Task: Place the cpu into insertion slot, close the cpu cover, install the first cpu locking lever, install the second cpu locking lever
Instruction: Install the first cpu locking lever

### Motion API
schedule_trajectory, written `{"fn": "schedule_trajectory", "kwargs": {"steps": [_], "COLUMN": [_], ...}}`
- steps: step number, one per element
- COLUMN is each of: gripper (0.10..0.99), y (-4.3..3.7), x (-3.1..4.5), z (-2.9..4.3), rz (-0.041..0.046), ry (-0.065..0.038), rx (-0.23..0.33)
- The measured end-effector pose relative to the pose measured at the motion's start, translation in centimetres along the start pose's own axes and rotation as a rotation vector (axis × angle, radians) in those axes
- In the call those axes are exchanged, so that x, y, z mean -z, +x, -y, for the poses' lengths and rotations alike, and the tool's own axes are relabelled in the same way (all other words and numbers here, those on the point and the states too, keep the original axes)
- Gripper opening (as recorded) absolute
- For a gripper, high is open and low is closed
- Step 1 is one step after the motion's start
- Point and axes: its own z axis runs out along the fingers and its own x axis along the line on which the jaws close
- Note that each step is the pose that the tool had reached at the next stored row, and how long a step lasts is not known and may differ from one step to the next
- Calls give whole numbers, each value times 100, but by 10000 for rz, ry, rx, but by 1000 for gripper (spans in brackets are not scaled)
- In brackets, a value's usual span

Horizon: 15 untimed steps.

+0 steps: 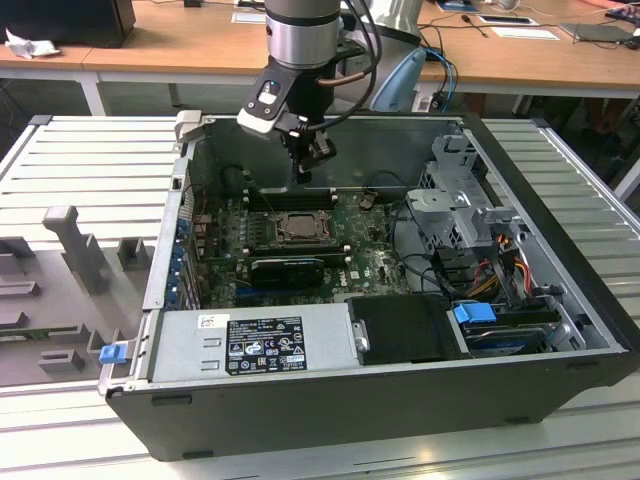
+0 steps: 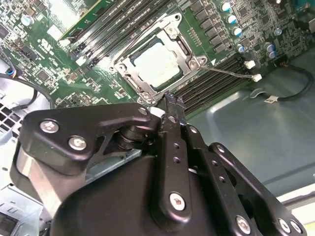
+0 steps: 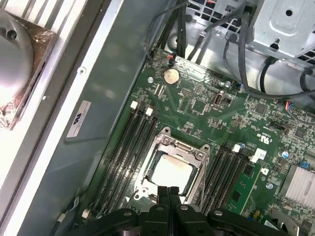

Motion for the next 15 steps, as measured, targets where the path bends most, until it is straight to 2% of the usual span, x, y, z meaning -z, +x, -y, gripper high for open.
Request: {"fn": "schedule_trajectory", "kwargs": {"steps": [15], "gripper": [106], "y": [0], "x": [0], "z": [0], "rz": [-49], "ry": [26], "rx": [802]}}
